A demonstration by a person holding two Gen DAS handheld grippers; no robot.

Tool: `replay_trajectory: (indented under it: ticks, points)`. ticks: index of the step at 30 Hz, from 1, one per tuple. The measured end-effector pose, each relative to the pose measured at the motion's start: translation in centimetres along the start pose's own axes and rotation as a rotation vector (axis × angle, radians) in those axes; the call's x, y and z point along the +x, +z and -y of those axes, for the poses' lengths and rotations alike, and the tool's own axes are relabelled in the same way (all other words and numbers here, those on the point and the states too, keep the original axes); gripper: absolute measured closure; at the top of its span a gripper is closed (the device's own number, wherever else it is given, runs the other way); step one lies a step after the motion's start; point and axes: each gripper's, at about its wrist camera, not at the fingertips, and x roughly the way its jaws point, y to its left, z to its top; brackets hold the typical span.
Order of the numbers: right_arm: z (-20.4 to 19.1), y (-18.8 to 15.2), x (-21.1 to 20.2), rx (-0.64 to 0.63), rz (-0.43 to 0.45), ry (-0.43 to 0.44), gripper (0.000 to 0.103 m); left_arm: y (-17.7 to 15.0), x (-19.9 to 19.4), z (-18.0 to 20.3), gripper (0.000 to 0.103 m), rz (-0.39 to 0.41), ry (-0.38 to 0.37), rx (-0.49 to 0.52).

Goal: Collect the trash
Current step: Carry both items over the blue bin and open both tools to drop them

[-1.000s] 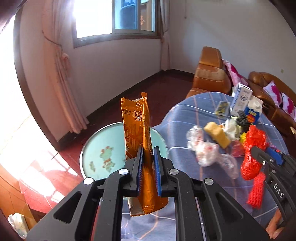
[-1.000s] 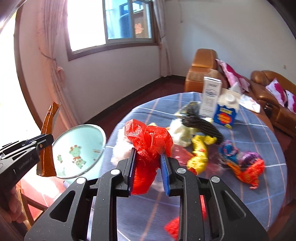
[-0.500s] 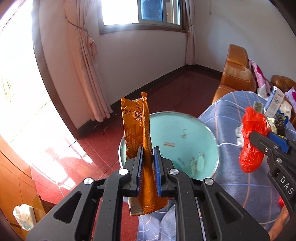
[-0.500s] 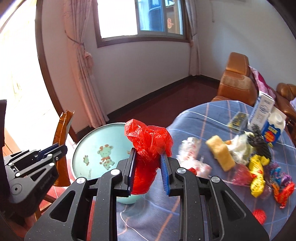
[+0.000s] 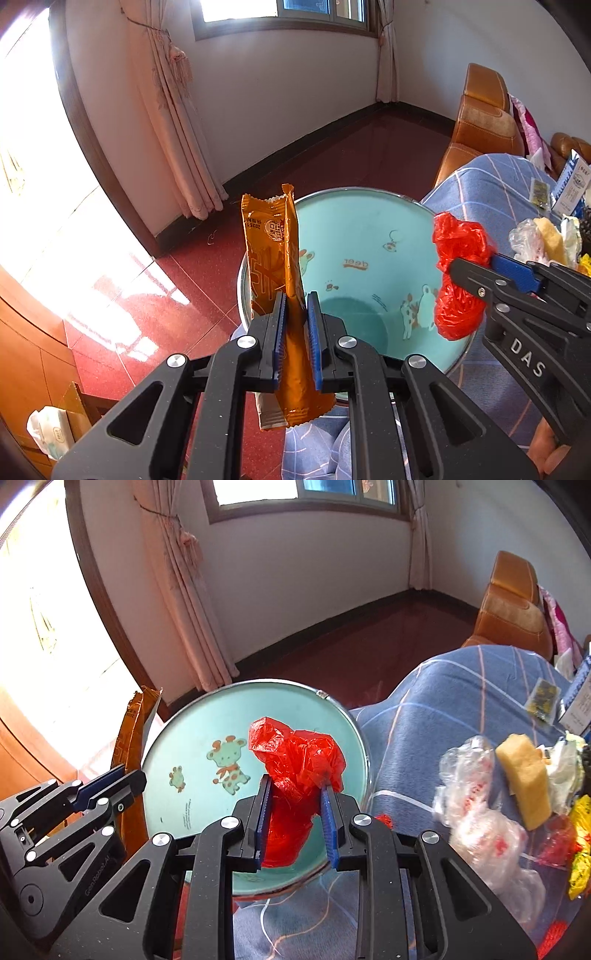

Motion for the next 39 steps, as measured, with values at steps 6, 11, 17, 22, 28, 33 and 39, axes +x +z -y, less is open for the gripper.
replay_trajectory:
  ticks: [6,11,17,22,28,33,39]
  points:
    - [0.7,0.3,1.4,0.033,-0.031,0.07,0.059,-0.1,0.9,0.1,0.091,-0.022,0.008,0.005]
    - [1.4,0.6,0.2,0.067,-0.009,0.084,0.048,0.0,1.4,0.3,0.091,-0.032,0.01,0.009]
    - [2.5,0.4,-2.9,0.076,0.069,-0.013,0.048,0.2,1.4,0.6,0.09,-0.031,0.017,0.012]
    - [3.8,-0.7,-4.9,0.11,0.111,-0.062,0.045,0.0,1.2,0.9,0.088,-0.024,0.027,0.022]
    - [5.0,-1.8,-7.6,0.145,0.157,-0.083,0.036,0.0,0.3,1.6,0.053,0.002,0.052,0.034]
    - [5.3,-2.4,-9.5,0.155,0.198,-0.109,0.024,0.1,-1.5,2.3,0.037,0.053,0.073,0.041]
    - [6.1,-3.3,-11.4,0.159,0.227,-0.16,0.018,-0.3,-3.7,3.3,0.03,0.091,0.075,0.063]
